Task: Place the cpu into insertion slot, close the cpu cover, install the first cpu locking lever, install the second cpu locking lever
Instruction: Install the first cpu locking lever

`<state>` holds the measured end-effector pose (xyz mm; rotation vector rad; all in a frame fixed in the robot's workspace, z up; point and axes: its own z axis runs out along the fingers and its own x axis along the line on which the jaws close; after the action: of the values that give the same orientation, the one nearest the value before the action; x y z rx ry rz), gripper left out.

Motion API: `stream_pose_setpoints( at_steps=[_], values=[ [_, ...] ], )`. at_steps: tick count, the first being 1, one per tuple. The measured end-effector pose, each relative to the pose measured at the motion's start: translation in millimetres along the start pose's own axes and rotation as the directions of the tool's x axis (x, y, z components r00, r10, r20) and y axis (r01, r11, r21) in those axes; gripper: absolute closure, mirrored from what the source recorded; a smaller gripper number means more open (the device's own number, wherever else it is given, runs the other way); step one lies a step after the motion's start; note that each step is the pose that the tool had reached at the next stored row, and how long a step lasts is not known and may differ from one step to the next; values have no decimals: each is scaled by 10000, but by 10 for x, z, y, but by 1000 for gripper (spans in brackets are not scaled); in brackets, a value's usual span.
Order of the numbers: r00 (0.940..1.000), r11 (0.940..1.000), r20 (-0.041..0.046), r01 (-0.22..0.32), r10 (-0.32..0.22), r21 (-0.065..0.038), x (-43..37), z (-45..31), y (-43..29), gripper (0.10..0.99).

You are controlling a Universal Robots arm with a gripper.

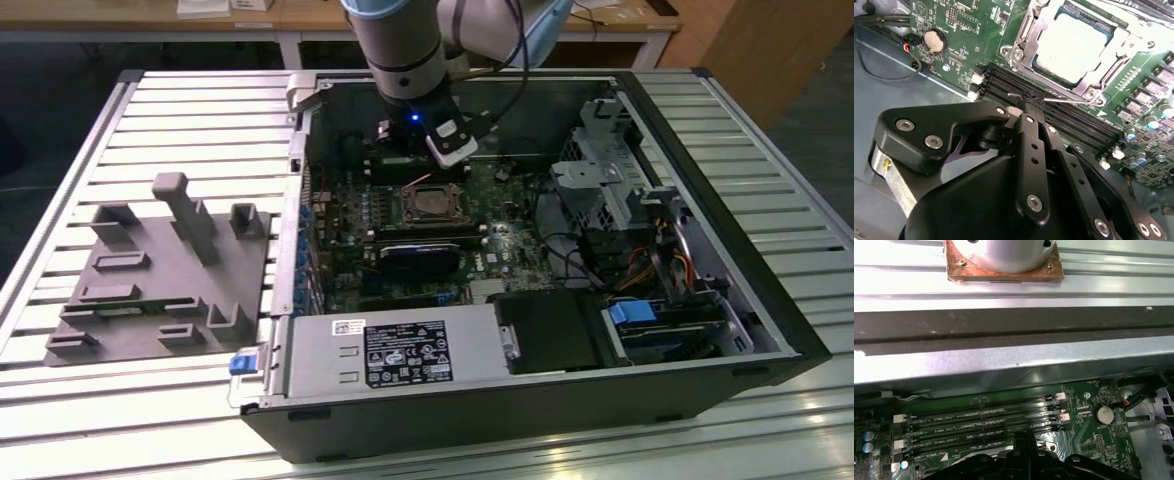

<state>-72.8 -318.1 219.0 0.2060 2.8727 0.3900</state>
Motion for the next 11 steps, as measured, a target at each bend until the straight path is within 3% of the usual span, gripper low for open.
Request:
stream_pose_setpoints(
  at_steps=[2, 6, 11],
  values=[
    [10000, 10000, 78, 26, -26, 15, 3, 9, 3, 984],
    [9994, 9999, 334, 99, -99, 18, 18, 33, 4, 984],
    [9989, 9999, 459, 128, -130, 34, 43, 94, -5, 984]
  ],
)
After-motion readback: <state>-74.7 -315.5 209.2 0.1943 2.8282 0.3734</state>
